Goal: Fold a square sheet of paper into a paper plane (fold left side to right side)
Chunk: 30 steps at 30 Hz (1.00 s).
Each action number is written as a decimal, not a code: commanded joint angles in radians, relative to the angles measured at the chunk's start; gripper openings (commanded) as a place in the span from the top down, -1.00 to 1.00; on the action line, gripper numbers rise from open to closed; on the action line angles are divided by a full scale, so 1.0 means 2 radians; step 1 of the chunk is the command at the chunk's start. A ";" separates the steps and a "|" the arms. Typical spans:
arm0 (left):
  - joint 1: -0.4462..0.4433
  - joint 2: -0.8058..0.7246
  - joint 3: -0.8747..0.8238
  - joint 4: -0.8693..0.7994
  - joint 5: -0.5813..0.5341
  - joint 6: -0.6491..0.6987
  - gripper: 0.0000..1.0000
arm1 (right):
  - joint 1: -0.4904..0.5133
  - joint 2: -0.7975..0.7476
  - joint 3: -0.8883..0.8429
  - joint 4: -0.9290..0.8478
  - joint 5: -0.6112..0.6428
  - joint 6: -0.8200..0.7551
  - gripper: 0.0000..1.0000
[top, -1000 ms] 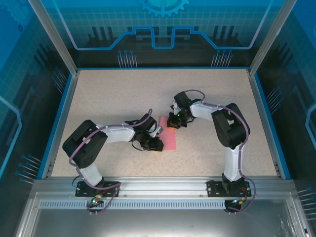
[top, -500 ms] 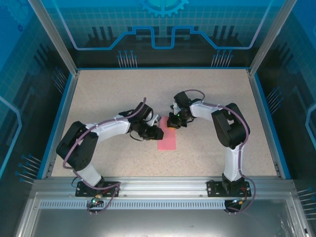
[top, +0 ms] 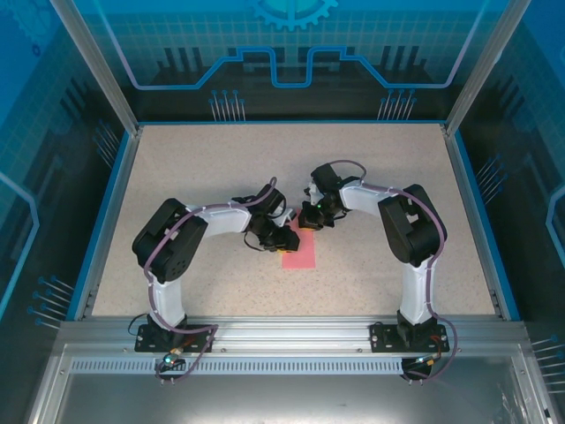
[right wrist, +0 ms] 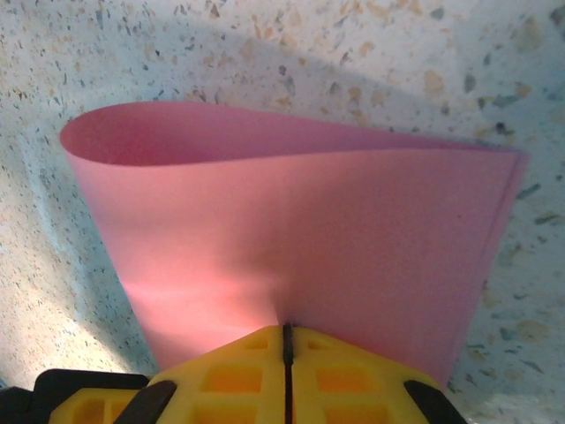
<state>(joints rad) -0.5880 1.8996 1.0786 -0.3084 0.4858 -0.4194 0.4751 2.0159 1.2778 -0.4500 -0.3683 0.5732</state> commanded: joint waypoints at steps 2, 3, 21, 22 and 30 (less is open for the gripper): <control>-0.006 0.016 -0.001 -0.007 -0.012 -0.015 0.42 | -0.001 -0.036 0.005 -0.004 0.012 -0.013 0.71; -0.005 0.017 -0.004 -0.007 -0.014 -0.019 0.43 | -0.001 -0.048 0.004 -0.006 0.017 -0.014 0.63; -0.008 0.008 -0.017 -0.007 -0.021 -0.040 0.44 | 0.064 -0.182 -0.194 0.012 0.015 0.028 0.88; -0.008 0.008 -0.016 -0.006 -0.021 -0.040 0.44 | 0.067 -0.174 -0.193 0.011 0.019 0.029 0.88; -0.007 -0.002 0.004 -0.013 -0.018 -0.038 0.41 | 0.073 -0.120 -0.179 -0.032 0.063 0.027 0.89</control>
<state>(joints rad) -0.5926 1.8999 1.0702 -0.2871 0.4763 -0.4957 0.6102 1.7267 0.9127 -0.4618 -0.3065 0.6174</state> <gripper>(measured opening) 0.290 0.058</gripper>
